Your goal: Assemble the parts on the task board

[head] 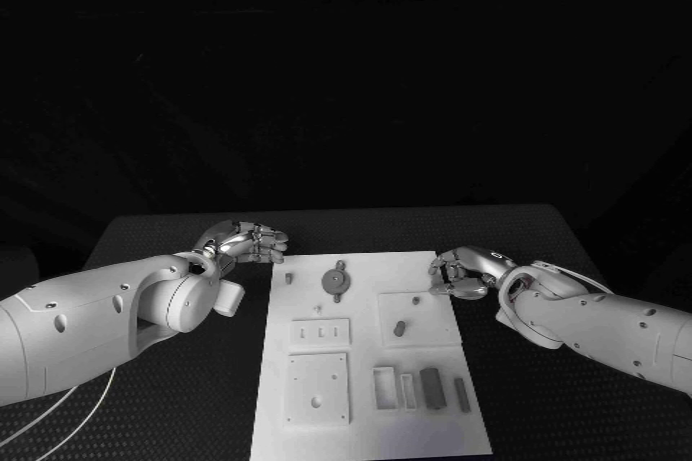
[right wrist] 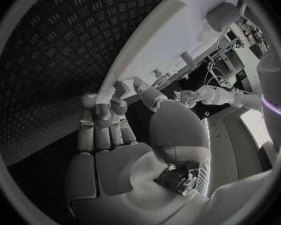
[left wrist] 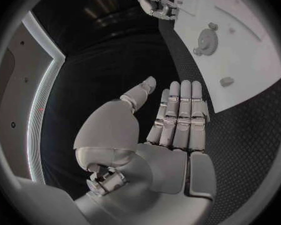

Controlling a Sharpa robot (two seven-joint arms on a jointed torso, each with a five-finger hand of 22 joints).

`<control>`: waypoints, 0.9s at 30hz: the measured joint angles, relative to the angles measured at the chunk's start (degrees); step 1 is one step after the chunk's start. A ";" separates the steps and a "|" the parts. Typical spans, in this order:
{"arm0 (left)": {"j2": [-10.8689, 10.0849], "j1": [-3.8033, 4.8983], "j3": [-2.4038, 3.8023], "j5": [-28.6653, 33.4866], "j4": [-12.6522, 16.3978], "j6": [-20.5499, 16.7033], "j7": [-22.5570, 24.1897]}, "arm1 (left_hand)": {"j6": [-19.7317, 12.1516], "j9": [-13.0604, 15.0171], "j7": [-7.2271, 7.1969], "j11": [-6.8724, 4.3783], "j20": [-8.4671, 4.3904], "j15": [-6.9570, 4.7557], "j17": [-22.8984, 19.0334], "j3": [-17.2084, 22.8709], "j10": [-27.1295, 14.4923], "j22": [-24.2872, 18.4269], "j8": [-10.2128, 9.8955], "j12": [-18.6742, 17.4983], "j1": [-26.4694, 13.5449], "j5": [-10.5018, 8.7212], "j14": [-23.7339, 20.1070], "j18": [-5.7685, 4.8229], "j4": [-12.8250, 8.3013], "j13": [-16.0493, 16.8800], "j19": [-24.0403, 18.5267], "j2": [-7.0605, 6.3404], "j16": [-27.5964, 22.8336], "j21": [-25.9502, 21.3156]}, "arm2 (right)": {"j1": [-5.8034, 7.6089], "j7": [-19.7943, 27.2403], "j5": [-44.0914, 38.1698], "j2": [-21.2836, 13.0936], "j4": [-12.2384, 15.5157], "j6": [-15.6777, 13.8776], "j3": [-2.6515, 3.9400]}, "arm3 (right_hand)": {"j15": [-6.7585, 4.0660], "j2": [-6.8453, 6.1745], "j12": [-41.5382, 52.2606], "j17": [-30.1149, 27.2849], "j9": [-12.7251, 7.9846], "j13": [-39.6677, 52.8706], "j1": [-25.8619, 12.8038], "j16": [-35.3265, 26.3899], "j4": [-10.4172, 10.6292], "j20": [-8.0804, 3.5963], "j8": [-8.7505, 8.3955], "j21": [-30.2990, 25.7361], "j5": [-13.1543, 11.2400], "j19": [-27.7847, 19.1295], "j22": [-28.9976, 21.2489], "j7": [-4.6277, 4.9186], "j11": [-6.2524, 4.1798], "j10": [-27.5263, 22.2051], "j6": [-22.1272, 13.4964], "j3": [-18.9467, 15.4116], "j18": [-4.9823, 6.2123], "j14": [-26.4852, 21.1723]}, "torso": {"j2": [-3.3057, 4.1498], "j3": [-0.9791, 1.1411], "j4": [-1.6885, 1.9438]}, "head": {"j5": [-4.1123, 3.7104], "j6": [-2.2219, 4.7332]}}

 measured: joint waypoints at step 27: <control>-0.16 0.00 0.00 -0.02 0.11 0.17 -0.23 | -0.20 0.01 0.20 0.00 0.00 0.20 0.04 0.00 0.00 0.00 0.00 -0.22 0.00 0.00 -0.20 0.00 0.00 -0.01 0.00 0.00 0.00 0.00 | -0.02 0.02 -0.02 0.04 -0.95 -0.13 0.07 | -0.10 1.23 0.00 -0.26 0.12 -0.42 0.20 0.00 -1.28 -0.20 0.30 0.00 0.00 0.20 0.00 -0.14 0.00 0.00 0.13 -0.29 0.04 0.32 | -0.06 0.07 -0.11 | 0.38 -0.46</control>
